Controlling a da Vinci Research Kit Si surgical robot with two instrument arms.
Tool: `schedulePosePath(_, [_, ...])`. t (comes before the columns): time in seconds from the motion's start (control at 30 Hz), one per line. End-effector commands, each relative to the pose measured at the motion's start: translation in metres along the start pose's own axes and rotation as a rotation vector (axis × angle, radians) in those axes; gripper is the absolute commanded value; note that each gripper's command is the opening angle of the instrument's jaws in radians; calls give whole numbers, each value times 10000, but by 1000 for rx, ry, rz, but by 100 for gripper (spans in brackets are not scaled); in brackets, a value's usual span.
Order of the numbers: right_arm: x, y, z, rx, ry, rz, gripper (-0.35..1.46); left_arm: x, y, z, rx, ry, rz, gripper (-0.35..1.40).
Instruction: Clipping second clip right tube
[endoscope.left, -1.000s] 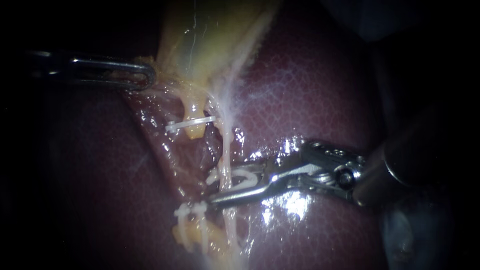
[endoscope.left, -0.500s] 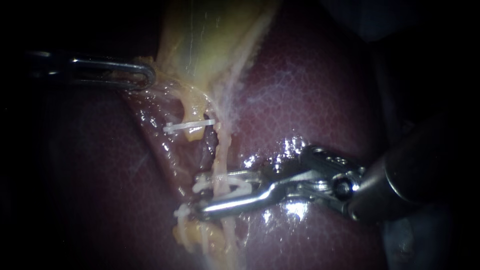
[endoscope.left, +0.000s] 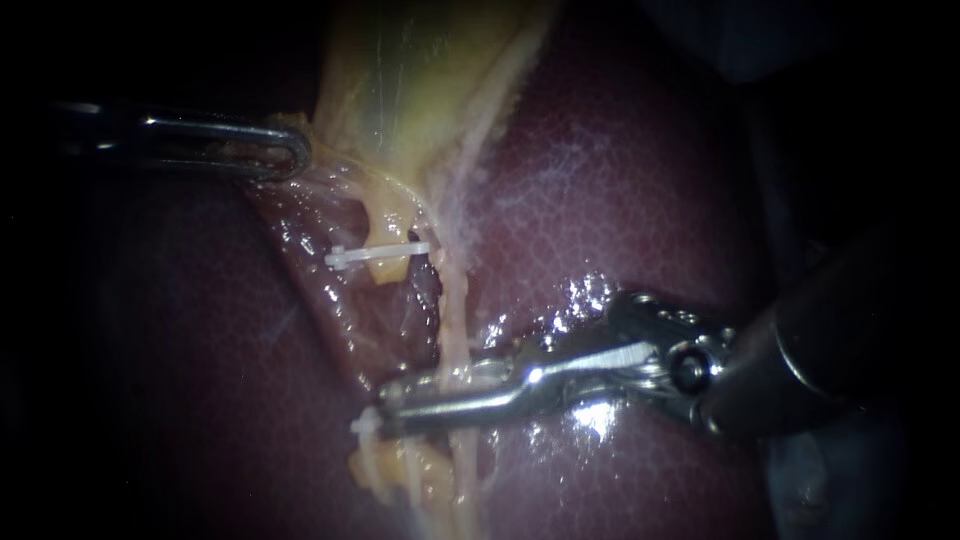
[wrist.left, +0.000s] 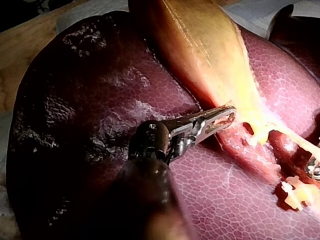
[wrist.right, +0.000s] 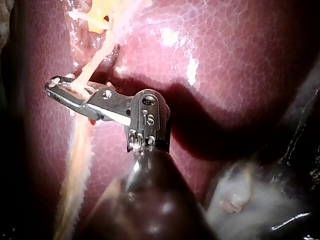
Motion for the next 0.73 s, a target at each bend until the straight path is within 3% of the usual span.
schedulePosePath(0.03, [0,1,0,10,-9,-3,-33,0,0,0,-1,0,0,-35])
schedulePosePath(0.73, [1,7,-3,-26,-9,3,-35,0,0,0,-1,0,0,-35])
